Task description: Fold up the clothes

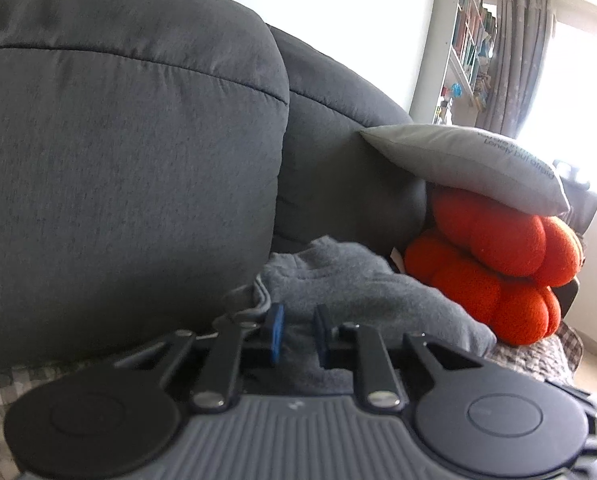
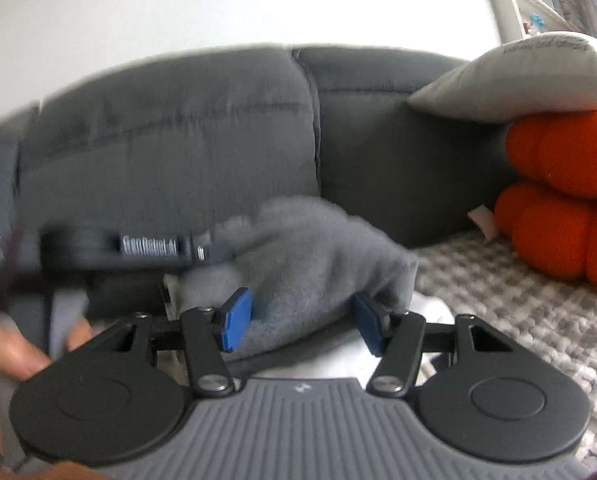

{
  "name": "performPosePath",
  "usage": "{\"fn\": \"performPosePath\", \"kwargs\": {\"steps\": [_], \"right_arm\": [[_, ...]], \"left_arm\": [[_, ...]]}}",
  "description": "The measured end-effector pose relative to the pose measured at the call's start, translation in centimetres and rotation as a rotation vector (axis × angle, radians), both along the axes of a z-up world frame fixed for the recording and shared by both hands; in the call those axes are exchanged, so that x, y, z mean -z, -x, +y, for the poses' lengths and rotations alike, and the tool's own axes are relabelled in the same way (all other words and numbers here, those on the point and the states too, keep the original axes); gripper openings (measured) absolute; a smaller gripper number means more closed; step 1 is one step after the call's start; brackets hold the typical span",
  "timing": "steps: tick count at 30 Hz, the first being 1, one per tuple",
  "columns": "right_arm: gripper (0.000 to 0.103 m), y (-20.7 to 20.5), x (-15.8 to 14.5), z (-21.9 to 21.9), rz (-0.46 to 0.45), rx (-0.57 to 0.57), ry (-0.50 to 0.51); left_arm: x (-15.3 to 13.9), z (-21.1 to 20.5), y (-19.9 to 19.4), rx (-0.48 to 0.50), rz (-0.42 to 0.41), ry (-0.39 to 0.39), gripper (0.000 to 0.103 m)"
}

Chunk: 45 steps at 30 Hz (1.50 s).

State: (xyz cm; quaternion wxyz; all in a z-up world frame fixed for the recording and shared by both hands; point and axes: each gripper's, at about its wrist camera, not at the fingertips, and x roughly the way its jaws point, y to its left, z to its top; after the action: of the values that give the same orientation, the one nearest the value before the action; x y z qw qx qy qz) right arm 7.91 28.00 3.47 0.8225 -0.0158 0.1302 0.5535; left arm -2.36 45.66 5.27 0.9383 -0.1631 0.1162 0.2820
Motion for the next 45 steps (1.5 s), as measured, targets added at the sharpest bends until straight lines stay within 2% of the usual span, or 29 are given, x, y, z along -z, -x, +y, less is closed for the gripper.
{"fn": "performPosePath", "kwargs": {"steps": [5,7,11,15,17,22,25,27,31,33,37,40,42,43,45], "right_arm": [[0.061,-0.1,-0.3,-0.6,-0.006,-0.005,-0.022],[0.061,-0.1,-1.0,-1.5,-0.002,0.018,-0.086],[0.061,-1.3,-1.5,-2.5,0.072,0.058,-0.194],[0.062,-1.8,-0.3,-0.4,0.086,0.061,-0.123],[0.062,-1.9,0.4,0.7,0.090,0.065,-0.034],[0.062,-2.0,0.3,-0.5,0.143,0.038,-0.079],[0.062,-1.7,-0.6,-1.7,0.145,0.047,-0.114],[0.062,-1.4,-1.3,-2.5,0.144,0.053,-0.141],[0.067,-0.4,-2.1,-4.1,0.186,0.064,-0.160],[0.079,0.5,-2.1,-4.7,0.197,0.067,-0.147],[0.083,2.5,-2.1,-5.9,0.169,0.028,-0.105],[0.089,3.5,-2.1,-6.3,0.183,0.020,-0.085],[0.101,4.3,-2.0,-6.7,0.198,0.011,-0.074],[0.103,4.9,-2.0,-6.9,0.177,0.013,-0.063],[0.103,6.2,-1.8,-7.3,0.132,0.018,-0.040]], "left_arm": [[0.0,-0.2,0.1,0.005,-0.003,-0.006,0.019],[0.0,-0.2,0.2,0.006,-0.003,-0.009,0.019],[0.0,-0.6,0.0,0.000,0.000,-0.020,0.019],[0.1,-0.5,0.0,-0.002,0.000,-0.016,0.019],[0.2,-0.5,0.0,0.001,0.002,-0.017,0.019],[-0.3,-0.7,0.1,0.004,0.010,-0.028,0.020],[-1.1,-0.6,0.8,0.027,-0.019,0.009,0.031],[-1.6,-0.7,1.3,0.040,-0.045,0.033,0.049],[-2.8,-1.6,2.2,0.021,-0.040,-0.001,0.053],[-3.4,-2.1,3.0,0.007,-0.028,-0.009,0.059],[-3.8,-3.2,5.4,0.031,0.002,0.032,0.067],[-3.2,-5.0,7.1,0.061,0.031,0.062,0.073],[-2.5,-6.5,7.9,0.053,0.051,0.058,0.079],[-2.2,-7.2,8.2,0.049,0.059,0.050,0.081],[-1.7,-8.2,8.5,0.032,0.073,0.014,0.094]]}}
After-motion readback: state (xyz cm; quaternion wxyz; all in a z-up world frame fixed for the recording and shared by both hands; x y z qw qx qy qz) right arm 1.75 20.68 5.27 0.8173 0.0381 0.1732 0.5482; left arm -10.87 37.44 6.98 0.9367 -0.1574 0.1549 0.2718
